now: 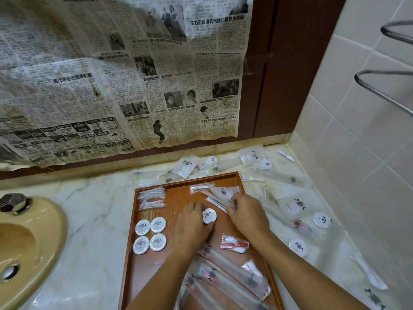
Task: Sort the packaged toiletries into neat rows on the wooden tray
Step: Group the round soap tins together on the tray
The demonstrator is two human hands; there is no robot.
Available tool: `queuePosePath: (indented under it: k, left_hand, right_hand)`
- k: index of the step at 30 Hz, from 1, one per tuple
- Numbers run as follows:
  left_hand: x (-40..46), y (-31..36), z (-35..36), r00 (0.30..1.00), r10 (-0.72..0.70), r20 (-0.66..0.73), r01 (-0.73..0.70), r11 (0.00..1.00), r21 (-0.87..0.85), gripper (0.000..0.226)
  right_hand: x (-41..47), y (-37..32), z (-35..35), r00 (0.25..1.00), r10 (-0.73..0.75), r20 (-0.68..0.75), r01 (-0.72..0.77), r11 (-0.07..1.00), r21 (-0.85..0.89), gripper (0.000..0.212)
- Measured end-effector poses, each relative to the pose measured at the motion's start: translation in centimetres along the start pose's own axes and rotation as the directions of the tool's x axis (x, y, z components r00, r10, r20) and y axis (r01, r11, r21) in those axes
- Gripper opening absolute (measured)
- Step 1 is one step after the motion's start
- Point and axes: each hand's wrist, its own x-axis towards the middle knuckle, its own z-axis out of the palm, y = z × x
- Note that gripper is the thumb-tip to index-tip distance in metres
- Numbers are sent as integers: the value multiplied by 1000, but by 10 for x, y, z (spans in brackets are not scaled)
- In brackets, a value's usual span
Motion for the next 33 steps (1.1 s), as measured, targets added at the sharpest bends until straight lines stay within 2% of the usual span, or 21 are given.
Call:
queuePosePath:
  k: [5, 9, 11, 16, 23, 29, 33]
  left_hand:
    - [-10, -8, -5, 998, -48, -42, 47, 999, -10, 35]
    - [-20, -14, -11, 994, -67, -85, 64, 997, -44, 34]
    - [-27, -19, -14, 992, -87, -96, 80, 994, -73, 33]
    - [-43, -27, -26, 981, -148, -130, 129, 982, -139, 34]
    - [-60, -38, -37, 962, -229, -149, 188, 951, -246, 37]
    - [-73, -40, -45, 949, -262, -177, 206, 936, -285, 44]
    - [-80, -43, -49, 943, -270, -194, 210, 936, -283, 41]
  right_hand:
    - [-9, 2, 3, 999, -27, 44, 25, 999, 32, 27]
    - [-10, 2, 3, 999, -36, 33, 33, 995, 90, 16]
    - [-9, 1, 0, 999, -42, -2, 42, 994, 96, 20]
    - [-21, -2, -4, 990, -140, -13, 140, 989, -40, 9]
    - [-43, 6, 2, 964, -247, 96, 256, 960, -108, 29]
    - [-18, -3, -8, 973, -214, 92, 226, 963, -148, 40]
    - [-7, -6, -2, 946, -181, 268, 224, 964, -142, 54]
